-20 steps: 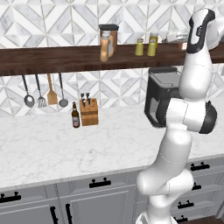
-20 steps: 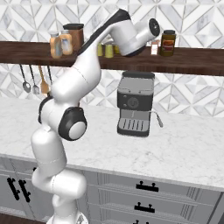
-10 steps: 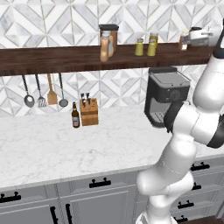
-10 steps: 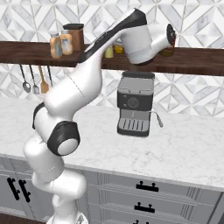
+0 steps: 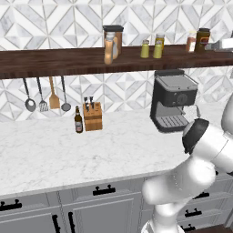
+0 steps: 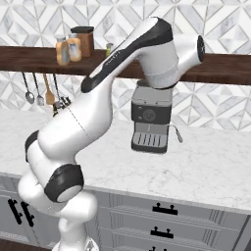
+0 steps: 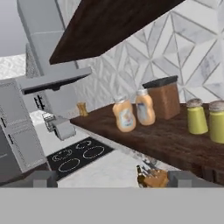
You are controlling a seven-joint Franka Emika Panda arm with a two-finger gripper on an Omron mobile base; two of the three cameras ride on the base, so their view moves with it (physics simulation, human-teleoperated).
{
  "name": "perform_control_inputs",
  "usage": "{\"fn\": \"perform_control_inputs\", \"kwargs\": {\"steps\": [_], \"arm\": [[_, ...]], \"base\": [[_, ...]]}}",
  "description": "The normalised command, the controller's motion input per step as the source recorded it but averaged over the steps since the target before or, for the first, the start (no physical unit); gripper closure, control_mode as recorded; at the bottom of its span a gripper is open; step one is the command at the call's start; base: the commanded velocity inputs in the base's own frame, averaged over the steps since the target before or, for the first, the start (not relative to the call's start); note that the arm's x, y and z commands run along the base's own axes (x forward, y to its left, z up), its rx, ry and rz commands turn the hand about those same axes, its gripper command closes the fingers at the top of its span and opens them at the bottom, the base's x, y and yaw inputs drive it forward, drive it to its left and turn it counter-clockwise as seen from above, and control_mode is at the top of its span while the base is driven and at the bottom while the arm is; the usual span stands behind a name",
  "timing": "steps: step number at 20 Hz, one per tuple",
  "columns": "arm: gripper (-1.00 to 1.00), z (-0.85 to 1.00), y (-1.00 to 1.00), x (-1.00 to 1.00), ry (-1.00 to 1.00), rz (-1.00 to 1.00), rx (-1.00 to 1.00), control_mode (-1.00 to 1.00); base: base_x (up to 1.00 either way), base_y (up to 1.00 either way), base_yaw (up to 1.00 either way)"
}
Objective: Put the shaker and condiment bottle from the counter next to their counterparts in the cabinet.
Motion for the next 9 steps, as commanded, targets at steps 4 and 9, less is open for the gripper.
{"fn": "perform_control_inputs", "kwargs": {"steps": [4,9], "arm": [[-1.00,0.00,0.19,-1.00,-0.29,0.01,0.00,-1.00],[-1.00,0.00,0.30,-1.00,-0.29,0.01,0.00,-1.00]], "base": [[0.00,0.00,0.00],[0.00,0.00,0.00]]}}
